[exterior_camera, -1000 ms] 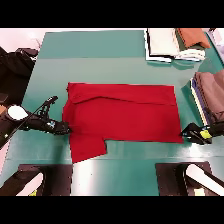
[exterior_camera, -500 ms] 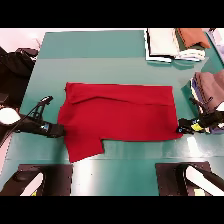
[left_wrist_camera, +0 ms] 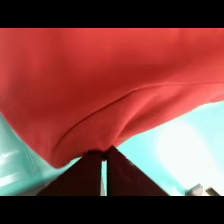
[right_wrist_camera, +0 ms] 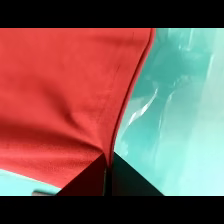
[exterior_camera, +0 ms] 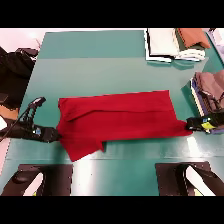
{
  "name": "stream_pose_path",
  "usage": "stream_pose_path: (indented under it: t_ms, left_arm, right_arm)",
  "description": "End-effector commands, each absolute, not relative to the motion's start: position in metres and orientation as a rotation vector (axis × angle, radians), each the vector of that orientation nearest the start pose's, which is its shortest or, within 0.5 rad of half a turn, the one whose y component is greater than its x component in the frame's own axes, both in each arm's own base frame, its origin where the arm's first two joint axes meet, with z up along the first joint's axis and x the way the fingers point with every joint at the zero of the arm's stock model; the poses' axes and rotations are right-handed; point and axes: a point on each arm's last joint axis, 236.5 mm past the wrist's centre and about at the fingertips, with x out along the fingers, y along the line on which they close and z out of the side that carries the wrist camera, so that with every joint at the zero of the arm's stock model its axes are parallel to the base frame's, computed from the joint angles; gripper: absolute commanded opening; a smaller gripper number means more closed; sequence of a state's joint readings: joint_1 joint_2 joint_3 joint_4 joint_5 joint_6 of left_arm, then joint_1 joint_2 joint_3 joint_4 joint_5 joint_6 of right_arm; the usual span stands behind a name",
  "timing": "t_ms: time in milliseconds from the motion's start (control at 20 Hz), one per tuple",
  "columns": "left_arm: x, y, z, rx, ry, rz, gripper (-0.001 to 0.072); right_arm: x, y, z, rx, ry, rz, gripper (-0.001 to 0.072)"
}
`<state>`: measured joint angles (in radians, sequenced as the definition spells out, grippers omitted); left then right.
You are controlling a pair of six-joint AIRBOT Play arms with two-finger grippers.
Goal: Fold the shirts.
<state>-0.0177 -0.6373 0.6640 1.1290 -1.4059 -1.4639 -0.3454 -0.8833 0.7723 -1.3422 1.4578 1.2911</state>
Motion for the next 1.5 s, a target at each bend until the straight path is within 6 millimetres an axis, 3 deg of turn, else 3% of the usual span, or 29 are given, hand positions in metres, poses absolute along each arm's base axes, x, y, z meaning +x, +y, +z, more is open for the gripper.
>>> stream_pose_path:
  t_ms: [0,150,350,500,650,700,750,800,950,1050,1100,1250,1350,1450]
  left_arm:
    - [0.255,-0.1,0.036,-0.232,1.219,-0.386,0.0018]
    - [0.319,-0.097,0.03,-0.231,1.194,-0.362,0.0019]
    - [0.376,-0.097,0.012,-0.209,1.208,-0.373,0.0021]
    - [0.403,-0.096,0.006,-0.217,1.189,-0.359,0.0021]
    - [0.415,-0.094,0.009,-0.234,1.144,-0.333,0.0036]
    - [0.417,-0.094,0.009,-0.257,1.144,-0.317,0.0293]
    - [0.417,-0.094,0.01,-0.285,1.147,-0.298,0.0553]
    - [0.417,-0.094,0.011,-0.295,1.153,-0.295,0.0535]
    - [0.411,-0.099,0.021,-0.295,1.181,-0.324,0.0523]
    - [0.404,-0.109,0.024,-0.328,1.199,-0.362,0.0053]
    - [0.404,-0.116,0.027,-0.348,1.196,-0.386,0.0021]
    - [0.406,-0.145,0.039,-0.407,1.159,-0.455,0.0021]
    - [0.407,-0.174,0.041,-0.368,1.124,-0.499,0.0021]
    - [0.41,-0.208,0.043,-0.353,1.082,-0.53,0.0021]
  right_arm:
    - [0.257,-0.033,0.005,0.241,1.436,0.08,0.002]
    - [0.307,-0.032,0.004,0.295,1.409,0.119,0.002]
    - [0.36,-0.015,-0.007,0.273,1.424,0.176,0.002]
    - [0.395,-0.001,-0.012,0.249,1.416,0.204,0.0021]
    - [0.423,0.008,-0.012,0.222,1.396,0.234,0.0026]
    - [0.433,0.012,-0.008,0.233,1.374,0.249,0.0108]
    - [0.442,0.013,-0.003,0.262,1.349,0.262,0.0364]
    - [0.448,0.014,0.004,0.293,1.325,0.292,0.0461]
    - [0.441,-0.004,0.014,0.371,1.317,0.338,0.0462]
    - [0.421,-0.028,0.006,0.446,1.365,0.319,0.0475]
    - [0.412,-0.04,-0.003,0.497,1.382,0.297,0.0544]
    - [0.378,-0.065,-0.041,0.641,1.438,0.239,0.0532]
    - [0.363,-0.062,-0.064,0.694,1.469,0.243,0.052]
    - [0.365,-0.042,-0.077,0.768,1.456,0.293,0.0507]
